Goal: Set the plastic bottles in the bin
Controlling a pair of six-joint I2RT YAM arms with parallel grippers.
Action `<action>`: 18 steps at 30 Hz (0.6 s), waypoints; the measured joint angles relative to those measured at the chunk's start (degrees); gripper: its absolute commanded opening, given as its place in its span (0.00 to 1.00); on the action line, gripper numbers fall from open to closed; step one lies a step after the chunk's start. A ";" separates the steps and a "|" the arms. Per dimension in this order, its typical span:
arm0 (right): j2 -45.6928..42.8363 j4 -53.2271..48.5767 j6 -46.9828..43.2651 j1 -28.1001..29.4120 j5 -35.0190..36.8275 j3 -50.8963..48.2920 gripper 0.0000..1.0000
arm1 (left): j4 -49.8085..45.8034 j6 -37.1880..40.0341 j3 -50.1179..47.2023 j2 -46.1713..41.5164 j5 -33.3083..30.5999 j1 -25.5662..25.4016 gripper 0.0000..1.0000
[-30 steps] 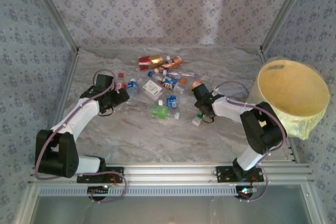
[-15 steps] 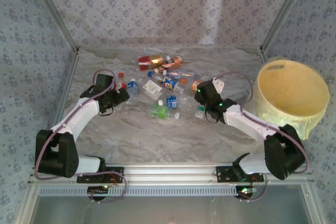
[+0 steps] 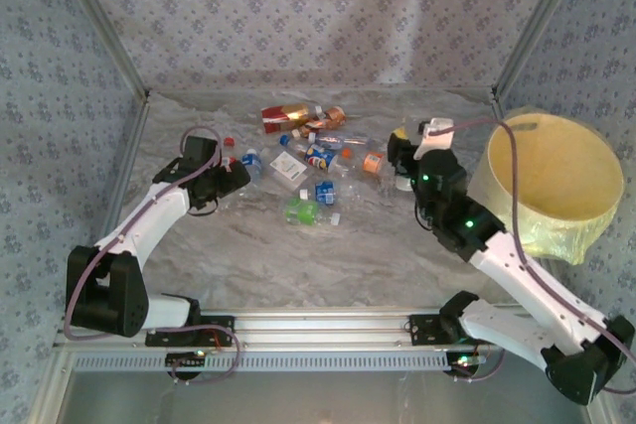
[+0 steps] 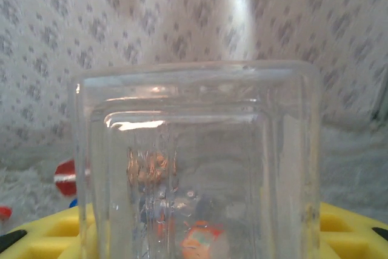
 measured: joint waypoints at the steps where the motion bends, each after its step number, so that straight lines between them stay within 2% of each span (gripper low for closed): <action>1: -0.92 0.37 -2.29 0.00 0.90 0.81 0.41 | 0.04 0.00 0.11 0.00 0.02 -0.24 0.98; 5: -1.68 0.98 -11.61 -0.26 5.88 5.29 0.42 | 0.00 0.00 1.05 0.83 0.37 -0.63 0.98; 8: -0.66 0.79 -18.18 -2.80 10.19 9.51 0.42 | -0.02 0.00 1.95 1.81 0.39 -0.87 0.98; 12: 0.66 -2.29 -22.60 -11.93 13.46 14.71 0.42 | -0.31 0.24 3.76 3.19 0.37 -1.09 0.98; 18: 1.38 -13.22 -20.79 -28.92 12.94 21.55 0.44 | -0.24 0.70 6.86 4.55 0.35 -1.11 0.98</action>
